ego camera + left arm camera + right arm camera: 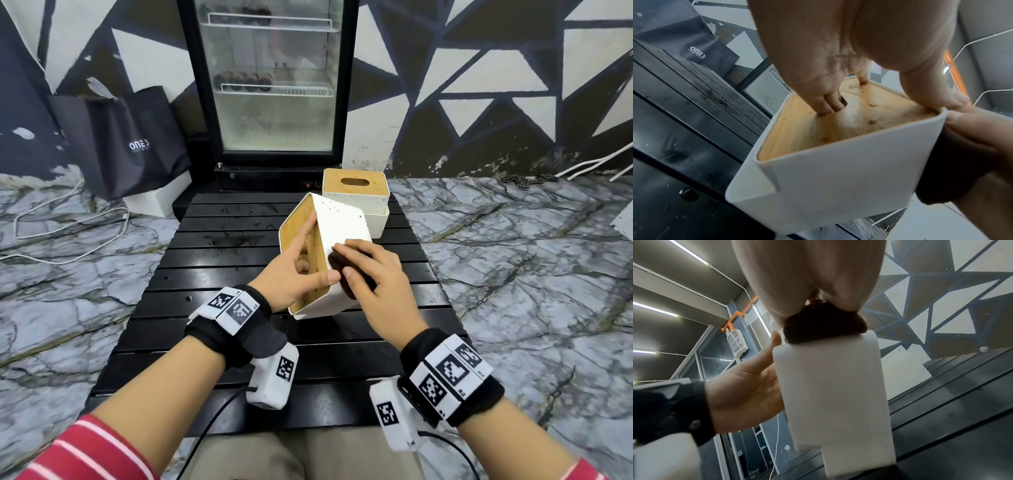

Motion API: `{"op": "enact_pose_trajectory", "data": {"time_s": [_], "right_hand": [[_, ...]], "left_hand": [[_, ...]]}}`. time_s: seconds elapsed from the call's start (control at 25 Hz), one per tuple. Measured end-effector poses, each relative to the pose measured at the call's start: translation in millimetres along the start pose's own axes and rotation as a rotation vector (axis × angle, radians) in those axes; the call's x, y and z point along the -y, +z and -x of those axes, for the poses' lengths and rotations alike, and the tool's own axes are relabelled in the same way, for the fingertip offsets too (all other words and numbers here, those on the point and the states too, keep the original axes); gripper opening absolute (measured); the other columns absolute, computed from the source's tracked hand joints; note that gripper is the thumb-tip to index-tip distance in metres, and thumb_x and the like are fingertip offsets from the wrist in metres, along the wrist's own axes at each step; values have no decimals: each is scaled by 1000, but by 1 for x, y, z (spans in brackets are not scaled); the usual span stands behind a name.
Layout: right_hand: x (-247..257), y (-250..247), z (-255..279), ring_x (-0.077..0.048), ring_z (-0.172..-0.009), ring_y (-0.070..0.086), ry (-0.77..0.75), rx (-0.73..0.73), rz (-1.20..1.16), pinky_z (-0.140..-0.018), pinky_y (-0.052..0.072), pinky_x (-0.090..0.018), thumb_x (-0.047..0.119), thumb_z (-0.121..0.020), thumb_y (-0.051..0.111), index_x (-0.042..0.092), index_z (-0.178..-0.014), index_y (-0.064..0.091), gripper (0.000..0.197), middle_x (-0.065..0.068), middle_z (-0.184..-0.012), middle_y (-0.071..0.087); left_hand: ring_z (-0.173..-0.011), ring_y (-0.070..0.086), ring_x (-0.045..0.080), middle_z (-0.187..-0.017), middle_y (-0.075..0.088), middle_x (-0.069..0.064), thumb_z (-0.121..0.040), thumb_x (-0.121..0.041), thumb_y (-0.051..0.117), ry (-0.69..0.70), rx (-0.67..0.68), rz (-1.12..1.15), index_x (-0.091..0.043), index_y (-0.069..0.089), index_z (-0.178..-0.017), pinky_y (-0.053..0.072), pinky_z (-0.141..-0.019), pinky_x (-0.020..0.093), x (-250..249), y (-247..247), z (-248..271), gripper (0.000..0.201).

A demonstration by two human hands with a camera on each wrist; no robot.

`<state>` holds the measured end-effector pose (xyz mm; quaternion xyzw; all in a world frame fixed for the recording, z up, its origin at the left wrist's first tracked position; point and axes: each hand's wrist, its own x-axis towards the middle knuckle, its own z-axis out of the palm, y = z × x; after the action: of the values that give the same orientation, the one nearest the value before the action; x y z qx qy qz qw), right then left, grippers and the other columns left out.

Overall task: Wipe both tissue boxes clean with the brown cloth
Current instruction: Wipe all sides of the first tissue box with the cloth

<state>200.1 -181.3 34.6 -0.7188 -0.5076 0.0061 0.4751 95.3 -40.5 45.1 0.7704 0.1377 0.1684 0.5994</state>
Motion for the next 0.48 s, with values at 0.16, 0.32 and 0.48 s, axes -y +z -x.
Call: {"op": "enact_pose_trajectory", "data": {"time_s": [0.16, 0.32, 0.48], "right_hand": [[2, 3, -3, -11, -113, 35, 12, -4, 7, -94, 17, 3, 25, -88, 47, 29, -123, 55, 36, 15, -124, 48], [-9, -6, 7, -10, -116, 36, -28, 3, 15, -98, 18, -1, 26, -87, 48, 31, -122, 55, 36, 18, -123, 48], [-18, -15, -13, -18, -117, 39, 49, -13, 37, -95, 20, -9, 18, -90, 52, 26, -120, 58, 32, 11, -122, 50]], "left_hand": [[-92, 66, 10, -119, 52, -14, -72, -23, 77, 0, 2, 16, -40, 5, -148, 51, -89, 25, 0, -1, -1, 105], [-94, 66, 8, -125, 48, -15, -70, -25, 75, 3, 24, 10, -43, 5, -147, 51, -85, 21, -1, 1, -1, 105], [-92, 66, 8, -123, 49, -13, -68, -27, 72, -3, 6, 5, -45, 5, -146, 51, -87, 24, 0, 0, -1, 105]]}}
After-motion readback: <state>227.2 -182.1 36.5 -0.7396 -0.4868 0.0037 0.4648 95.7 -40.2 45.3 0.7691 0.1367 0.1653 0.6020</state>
